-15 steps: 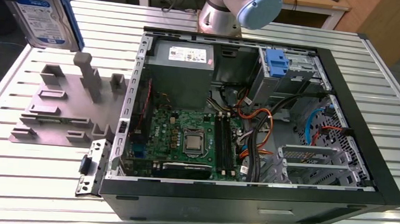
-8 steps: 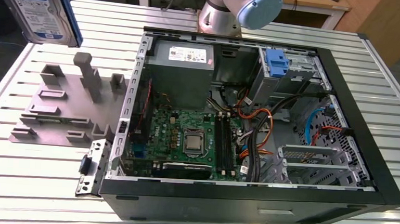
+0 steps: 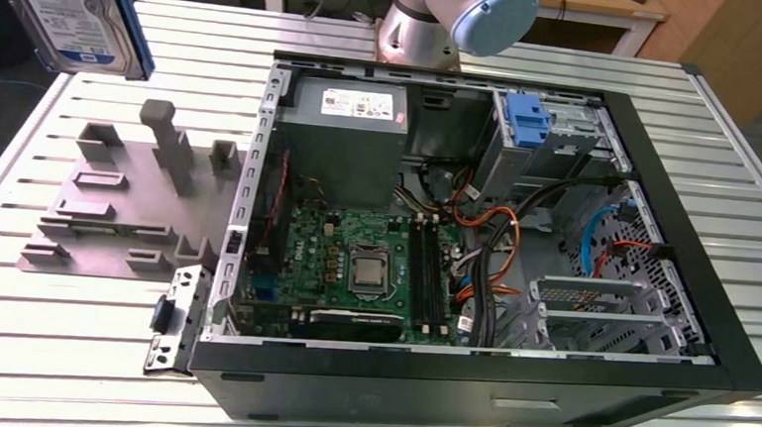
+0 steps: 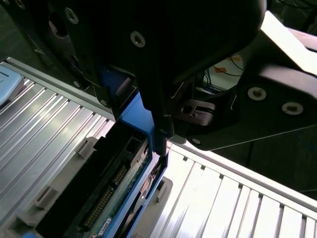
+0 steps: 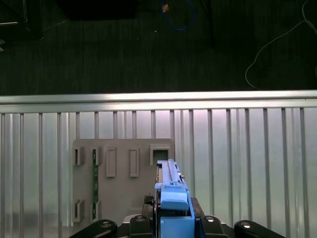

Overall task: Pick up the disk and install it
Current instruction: 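Pick up the disk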

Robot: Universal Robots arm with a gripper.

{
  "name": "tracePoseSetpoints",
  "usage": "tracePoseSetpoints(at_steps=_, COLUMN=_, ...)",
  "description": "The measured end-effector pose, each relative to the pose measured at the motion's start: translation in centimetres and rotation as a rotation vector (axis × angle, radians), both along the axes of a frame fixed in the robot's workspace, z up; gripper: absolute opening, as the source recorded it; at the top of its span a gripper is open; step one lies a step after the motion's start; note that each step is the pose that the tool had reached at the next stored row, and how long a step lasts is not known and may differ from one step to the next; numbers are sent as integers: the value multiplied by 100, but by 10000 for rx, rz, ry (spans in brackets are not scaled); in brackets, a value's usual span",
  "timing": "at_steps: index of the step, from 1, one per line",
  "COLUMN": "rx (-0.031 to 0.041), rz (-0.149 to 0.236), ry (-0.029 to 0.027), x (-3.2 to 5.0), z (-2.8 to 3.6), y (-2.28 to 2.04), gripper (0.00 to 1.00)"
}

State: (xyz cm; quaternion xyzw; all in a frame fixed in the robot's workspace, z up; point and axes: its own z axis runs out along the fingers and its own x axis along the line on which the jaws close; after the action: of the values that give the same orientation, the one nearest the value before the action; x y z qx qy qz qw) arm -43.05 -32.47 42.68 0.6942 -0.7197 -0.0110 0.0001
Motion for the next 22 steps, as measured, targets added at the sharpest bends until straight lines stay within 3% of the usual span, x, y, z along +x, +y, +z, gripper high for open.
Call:
tracePoseSetpoints(at_steps=9, rx=-1, rz=219, ry=2, x=1, z=58, y=0, gripper=37)
tracePoseSetpoints(at_steps=22, rx=0, rz=220, ry=1, x=0, z=331, y=0, gripper=37)
